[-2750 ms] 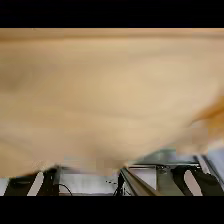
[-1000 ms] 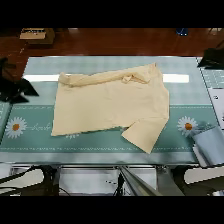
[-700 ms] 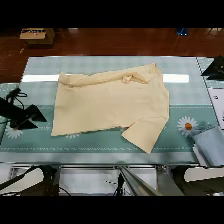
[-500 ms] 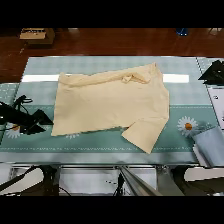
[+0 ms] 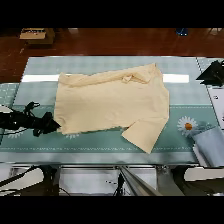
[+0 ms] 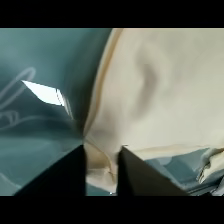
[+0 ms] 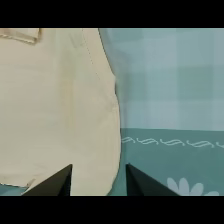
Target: Fold the shirts.
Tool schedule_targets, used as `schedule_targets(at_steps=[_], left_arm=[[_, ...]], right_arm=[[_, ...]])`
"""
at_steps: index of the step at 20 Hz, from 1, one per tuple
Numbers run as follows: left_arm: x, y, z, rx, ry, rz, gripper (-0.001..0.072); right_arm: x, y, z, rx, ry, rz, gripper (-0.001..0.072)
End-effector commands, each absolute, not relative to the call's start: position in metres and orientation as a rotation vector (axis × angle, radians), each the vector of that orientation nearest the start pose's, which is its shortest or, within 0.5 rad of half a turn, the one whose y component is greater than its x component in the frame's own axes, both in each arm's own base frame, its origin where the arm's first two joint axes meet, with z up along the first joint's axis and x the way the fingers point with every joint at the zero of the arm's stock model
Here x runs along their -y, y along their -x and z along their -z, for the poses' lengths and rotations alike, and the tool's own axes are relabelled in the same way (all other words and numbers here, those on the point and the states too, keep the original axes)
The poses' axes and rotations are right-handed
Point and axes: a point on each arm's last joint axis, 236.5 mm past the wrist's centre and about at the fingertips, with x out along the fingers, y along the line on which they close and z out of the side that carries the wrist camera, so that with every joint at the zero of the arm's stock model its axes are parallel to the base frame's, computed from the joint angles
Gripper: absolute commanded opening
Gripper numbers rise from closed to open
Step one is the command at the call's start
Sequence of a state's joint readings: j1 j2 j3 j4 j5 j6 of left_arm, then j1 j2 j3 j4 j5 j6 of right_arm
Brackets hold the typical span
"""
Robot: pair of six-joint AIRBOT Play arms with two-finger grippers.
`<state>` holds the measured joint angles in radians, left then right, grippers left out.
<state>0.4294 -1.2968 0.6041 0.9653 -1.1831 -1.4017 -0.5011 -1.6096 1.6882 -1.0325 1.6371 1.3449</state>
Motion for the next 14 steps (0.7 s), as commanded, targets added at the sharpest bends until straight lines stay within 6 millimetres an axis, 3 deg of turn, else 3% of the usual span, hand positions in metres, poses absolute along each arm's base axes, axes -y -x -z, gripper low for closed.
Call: schedule_targets(at_steps=[1, 4, 6, 10, 12, 13, 14], left_arm=[[0.039, -0.265, 0.113, -1.517, 0.959, 0.036, 0.0028], [0.045, -0.262, 0.111, -1.530, 0.935, 0.082, 0.0026], [0.051, -0.262, 0.106, -1.519, 0.923, 0.143, 0.0026], [0.062, -0.278, 0.093, -1.441, 0.952, 0.228, 0.0026], [0.065, -0.283, 0.088, -1.414, 0.964, 0.254, 0.0026], [0.066, -0.285, 0.086, -1.403, 0.961, 0.269, 0.0026], [0.066, -0.285, 0.086, -1.400, 0.965, 0.268, 0.0026]], right_arm=[[0.085, -0.408, -0.073, -1.312, -0.549, -0.210, 0.0433], [0.110, -0.380, -0.056, -1.382, -0.496, -0.130, 0.0433], [0.111, -0.347, -0.033, -1.428, -0.591, -0.111, 0.0433], [0.080, -0.295, 0.019, -1.390, -0.715, -0.071, 0.0432], [0.053, -0.278, 0.043, -1.367, -0.792, -0.082, 0.0440], [0.037, -0.270, 0.053, -1.371, -0.841, -0.109, 0.0499], [0.020, -0.263, 0.061, -1.372, -0.891, -0.150, 0.0501]])
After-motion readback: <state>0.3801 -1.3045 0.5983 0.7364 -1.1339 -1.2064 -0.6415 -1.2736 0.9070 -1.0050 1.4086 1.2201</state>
